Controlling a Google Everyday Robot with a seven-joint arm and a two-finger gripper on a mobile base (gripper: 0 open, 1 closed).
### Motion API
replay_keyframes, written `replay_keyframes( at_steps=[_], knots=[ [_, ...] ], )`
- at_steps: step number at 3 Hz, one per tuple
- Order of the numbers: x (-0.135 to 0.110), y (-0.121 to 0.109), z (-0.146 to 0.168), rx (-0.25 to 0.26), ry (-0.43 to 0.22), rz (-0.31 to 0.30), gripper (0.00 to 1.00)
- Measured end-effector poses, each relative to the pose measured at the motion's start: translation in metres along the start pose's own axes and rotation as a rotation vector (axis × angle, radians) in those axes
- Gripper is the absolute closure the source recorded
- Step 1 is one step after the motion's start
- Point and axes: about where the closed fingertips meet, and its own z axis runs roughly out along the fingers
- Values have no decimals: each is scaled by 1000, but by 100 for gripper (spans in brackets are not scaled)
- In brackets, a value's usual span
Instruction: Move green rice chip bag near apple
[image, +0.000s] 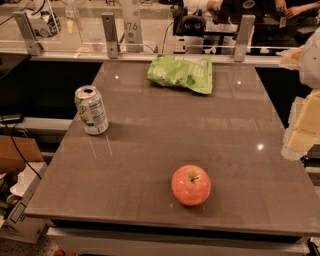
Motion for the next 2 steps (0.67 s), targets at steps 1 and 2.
replay_keyframes(
  at_steps=[1,2],
  knots=[
    [0,0,0,0,0,0,0],
    [-4,-11,1,-1,-22,9,0]
  ],
)
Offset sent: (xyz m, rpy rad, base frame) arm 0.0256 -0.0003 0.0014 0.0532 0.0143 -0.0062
